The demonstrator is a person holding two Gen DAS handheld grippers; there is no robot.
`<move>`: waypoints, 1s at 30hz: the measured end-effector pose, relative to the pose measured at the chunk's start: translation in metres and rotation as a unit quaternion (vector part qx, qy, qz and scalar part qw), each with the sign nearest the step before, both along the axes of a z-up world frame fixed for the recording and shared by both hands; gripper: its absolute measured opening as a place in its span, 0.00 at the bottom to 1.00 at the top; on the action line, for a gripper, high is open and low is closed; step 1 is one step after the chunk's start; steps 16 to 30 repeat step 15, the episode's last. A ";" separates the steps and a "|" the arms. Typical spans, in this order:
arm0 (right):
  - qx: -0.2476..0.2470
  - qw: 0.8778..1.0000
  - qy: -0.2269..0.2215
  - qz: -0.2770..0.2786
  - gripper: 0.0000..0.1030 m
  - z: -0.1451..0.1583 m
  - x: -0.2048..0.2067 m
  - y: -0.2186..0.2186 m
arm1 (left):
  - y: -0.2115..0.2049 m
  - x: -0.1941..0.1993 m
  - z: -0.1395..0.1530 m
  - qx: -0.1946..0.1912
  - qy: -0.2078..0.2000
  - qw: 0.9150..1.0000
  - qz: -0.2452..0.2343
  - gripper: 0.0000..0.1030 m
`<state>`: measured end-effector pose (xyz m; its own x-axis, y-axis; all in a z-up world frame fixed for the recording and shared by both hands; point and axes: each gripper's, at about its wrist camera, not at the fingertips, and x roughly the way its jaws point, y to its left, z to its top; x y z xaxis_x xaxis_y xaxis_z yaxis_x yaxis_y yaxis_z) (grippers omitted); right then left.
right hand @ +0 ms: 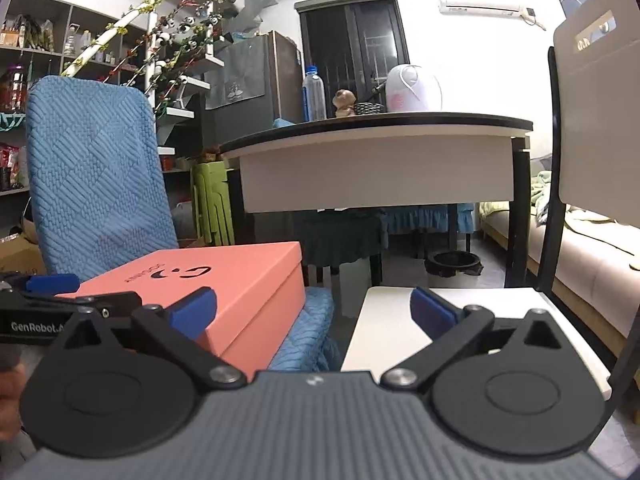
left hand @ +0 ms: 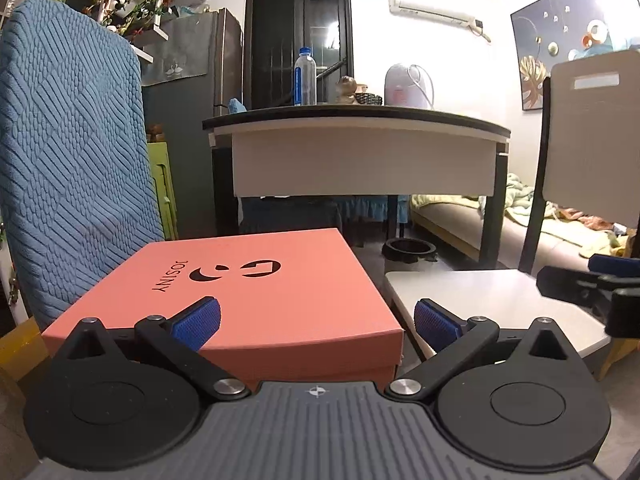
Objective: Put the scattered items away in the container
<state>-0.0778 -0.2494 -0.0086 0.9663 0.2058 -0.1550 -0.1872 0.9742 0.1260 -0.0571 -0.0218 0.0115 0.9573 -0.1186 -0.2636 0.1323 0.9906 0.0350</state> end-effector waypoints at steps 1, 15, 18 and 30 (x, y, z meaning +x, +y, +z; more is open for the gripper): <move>0.003 1.000 0.001 -0.001 1.00 0.000 0.002 -0.001 | 0.000 0.002 0.000 -0.001 0.002 1.000 0.000 1.00; -0.010 1.000 0.005 -0.012 1.00 -0.001 0.003 -0.002 | -0.006 0.003 -0.003 -0.003 -0.001 1.000 -0.011 1.00; -0.010 1.000 0.005 -0.012 1.00 -0.001 0.003 -0.002 | -0.006 0.003 -0.003 -0.003 -0.001 1.000 -0.011 1.00; -0.010 1.000 0.005 -0.012 1.00 -0.001 0.003 -0.002 | -0.006 0.003 -0.003 -0.003 -0.001 1.000 -0.011 1.00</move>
